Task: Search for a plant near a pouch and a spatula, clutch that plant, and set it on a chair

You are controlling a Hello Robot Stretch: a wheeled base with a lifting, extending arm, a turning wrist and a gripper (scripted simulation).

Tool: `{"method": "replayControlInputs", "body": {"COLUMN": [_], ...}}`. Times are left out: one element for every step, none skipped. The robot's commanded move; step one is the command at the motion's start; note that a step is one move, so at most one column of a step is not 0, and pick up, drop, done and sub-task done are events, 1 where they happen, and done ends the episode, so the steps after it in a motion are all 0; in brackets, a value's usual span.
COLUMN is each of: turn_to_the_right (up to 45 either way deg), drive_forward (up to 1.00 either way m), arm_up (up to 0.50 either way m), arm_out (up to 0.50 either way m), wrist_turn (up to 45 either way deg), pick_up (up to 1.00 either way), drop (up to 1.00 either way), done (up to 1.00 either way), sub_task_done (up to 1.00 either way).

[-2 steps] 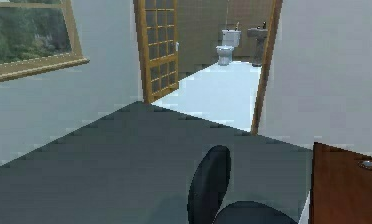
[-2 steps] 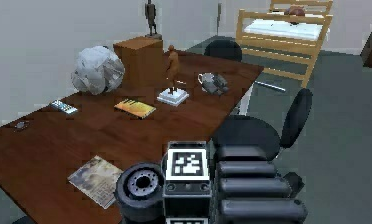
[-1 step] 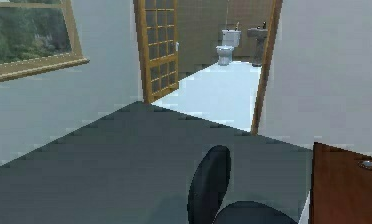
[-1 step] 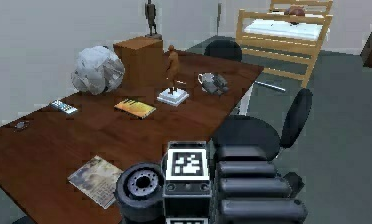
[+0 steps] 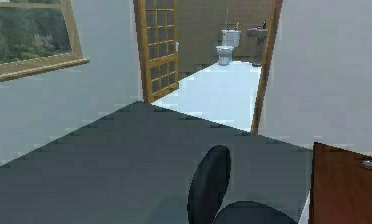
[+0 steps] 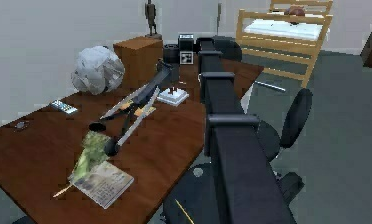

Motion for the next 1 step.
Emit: {"method": "replayControlInputs", "body": {"turn_to_the_right": [0.0], "drive_forward": [0.0], "arm_up": [0.0], "arm_out": [0.0], "wrist_turn": [45.0], "pick_up": [0.0], "drop": [0.0], "done": [0.0], "sub_task_done": [0.0]}}
